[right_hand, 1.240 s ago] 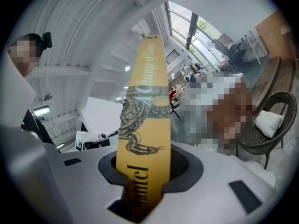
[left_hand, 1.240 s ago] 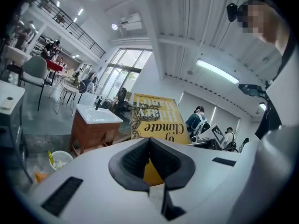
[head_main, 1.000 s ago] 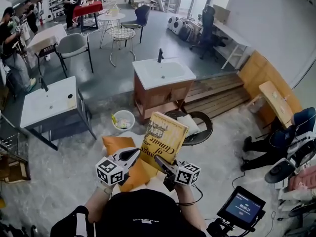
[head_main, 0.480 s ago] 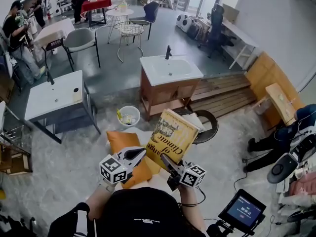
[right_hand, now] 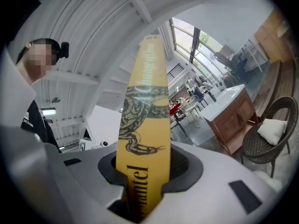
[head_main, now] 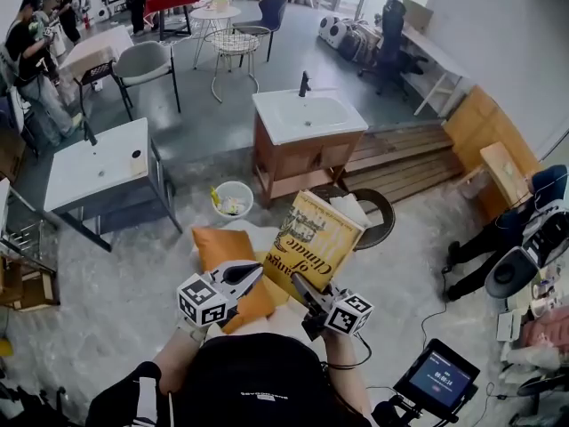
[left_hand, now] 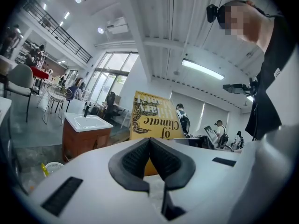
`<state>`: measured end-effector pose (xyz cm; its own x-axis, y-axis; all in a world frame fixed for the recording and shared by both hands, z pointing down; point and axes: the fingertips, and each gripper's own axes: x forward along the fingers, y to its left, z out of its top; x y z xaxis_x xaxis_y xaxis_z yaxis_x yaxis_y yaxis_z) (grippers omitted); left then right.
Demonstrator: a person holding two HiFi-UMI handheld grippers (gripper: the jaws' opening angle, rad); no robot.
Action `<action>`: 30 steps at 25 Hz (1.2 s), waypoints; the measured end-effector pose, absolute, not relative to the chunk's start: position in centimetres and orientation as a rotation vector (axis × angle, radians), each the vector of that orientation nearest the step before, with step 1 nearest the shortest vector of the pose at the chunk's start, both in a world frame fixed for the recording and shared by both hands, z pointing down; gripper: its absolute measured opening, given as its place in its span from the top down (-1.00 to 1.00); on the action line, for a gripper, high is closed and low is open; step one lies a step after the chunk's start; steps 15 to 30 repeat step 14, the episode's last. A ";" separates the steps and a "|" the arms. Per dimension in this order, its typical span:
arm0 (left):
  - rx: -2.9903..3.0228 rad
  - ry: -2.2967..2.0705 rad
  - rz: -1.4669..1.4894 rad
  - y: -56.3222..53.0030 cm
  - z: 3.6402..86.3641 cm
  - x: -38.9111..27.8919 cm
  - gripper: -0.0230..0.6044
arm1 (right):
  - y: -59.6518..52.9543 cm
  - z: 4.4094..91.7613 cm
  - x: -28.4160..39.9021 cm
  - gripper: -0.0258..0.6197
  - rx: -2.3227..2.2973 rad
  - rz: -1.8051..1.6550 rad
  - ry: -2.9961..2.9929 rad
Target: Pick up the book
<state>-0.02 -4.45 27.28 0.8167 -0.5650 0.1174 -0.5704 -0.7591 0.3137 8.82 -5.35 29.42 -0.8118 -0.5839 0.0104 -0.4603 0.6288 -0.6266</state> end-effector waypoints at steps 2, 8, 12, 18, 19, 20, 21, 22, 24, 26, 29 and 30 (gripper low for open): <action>2.660 -0.864 0.021 -4.6 27.4 0.0 0.88 | -5.3 29.5 8.8 0.42 -0.861 -0.941 2.658; 2.657 -0.860 0.038 -4.8 27.7 -0.2 0.88 | -5.2 29.9 9.0 0.42 -0.886 -0.956 2.644; 2.661 -0.863 0.052 -5.0 28.2 0.1 0.88 | -5.6 30.3 9.7 0.42 -0.911 -0.963 2.648; 2.662 -0.867 0.059 -5.0 28.4 0.2 0.88 | -5.7 30.5 10.0 0.42 -0.918 -0.965 2.649; 2.662 -0.867 0.059 -5.0 28.4 0.2 0.88 | -5.7 30.5 10.0 0.42 -0.918 -0.965 2.649; 2.662 -0.867 0.059 -5.0 28.4 0.2 0.88 | -5.7 30.5 10.0 0.42 -0.918 -0.965 2.649; 2.662 -0.867 0.059 -5.0 28.4 0.2 0.88 | -5.7 30.5 10.0 0.42 -0.918 -0.965 2.649; 2.662 -0.867 0.059 -5.0 28.4 0.2 0.88 | -5.7 30.5 10.0 0.42 -0.918 -0.965 2.649; 2.662 -0.867 0.059 -5.0 28.4 0.2 0.88 | -5.7 30.5 10.0 0.42 -0.918 -0.965 2.649; 2.662 -0.867 0.059 -5.0 28.4 0.2 0.88 | -5.7 30.5 10.0 0.42 -0.918 -0.965 2.649; 2.662 -0.867 0.059 -5.0 28.4 0.2 0.88 | -5.7 30.5 10.0 0.42 -0.918 -0.965 2.649; 2.662 -0.867 0.059 -5.0 28.4 0.2 0.88 | -5.7 30.5 10.0 0.42 -0.918 -0.965 2.649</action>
